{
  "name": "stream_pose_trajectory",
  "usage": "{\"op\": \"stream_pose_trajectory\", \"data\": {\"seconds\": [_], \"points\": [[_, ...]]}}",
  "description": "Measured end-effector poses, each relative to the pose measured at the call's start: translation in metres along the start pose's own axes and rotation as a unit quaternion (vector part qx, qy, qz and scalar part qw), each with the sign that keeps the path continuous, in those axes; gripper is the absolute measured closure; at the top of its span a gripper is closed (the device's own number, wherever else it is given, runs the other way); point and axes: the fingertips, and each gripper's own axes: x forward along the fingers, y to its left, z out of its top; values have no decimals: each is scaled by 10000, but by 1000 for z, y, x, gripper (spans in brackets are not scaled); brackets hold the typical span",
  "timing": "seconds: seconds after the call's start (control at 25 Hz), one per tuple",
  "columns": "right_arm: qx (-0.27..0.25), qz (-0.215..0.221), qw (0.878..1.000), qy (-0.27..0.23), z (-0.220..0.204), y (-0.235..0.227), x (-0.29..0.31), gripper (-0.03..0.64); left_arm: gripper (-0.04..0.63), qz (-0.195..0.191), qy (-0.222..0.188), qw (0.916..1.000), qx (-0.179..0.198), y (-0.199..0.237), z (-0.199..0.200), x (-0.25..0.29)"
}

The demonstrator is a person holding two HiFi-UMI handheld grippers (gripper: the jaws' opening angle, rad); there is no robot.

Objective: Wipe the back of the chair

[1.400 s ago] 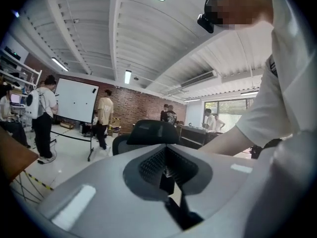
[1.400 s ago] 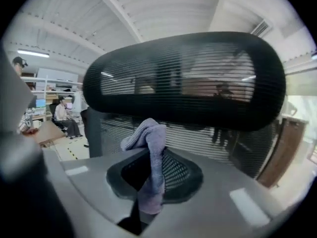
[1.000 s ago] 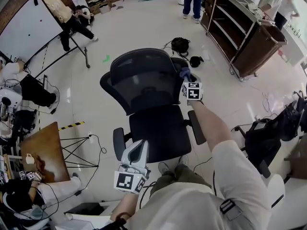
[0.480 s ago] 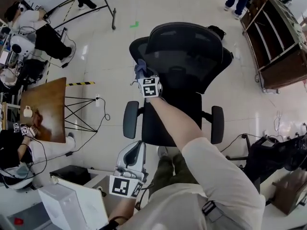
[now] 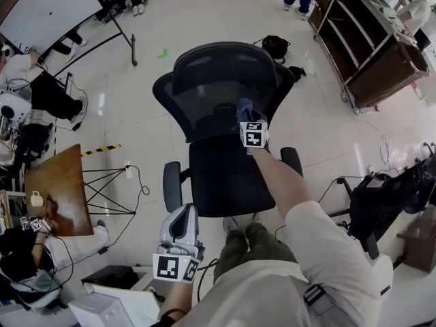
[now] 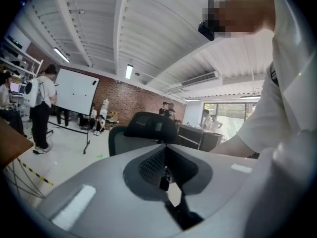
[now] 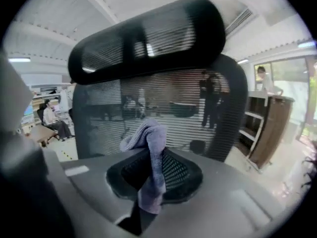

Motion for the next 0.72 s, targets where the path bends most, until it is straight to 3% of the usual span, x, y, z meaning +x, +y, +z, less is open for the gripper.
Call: {"op": "stream_pose_trajectory", "data": {"seconds": [0.16,0.28,0.36,0.48,0.6,0.72], "points": [[143,-780,9969,12,-2,-141,-42,572,525,-591,-19,9982,19,-43,-6,32],[297,-689,9968,-281,16,-164,-54,571,525,-838,54,9965,1,-71,-19,57],[356,-312,9975,-522,25,-125,-54,571,525,-821,59,9966,1,-78,-22,60],[161,710,9954,-626,16,1,-44,571,525,-583,17,9983,10,-69,-16,53],[56,1402,9895,-337,-6,120,-9,571,525,-258,-12,9997,47,-43,-13,46],[-215,1903,9815,69,-39,211,43,571,525,192,-14,9998,51,-4,-26,33]]}}
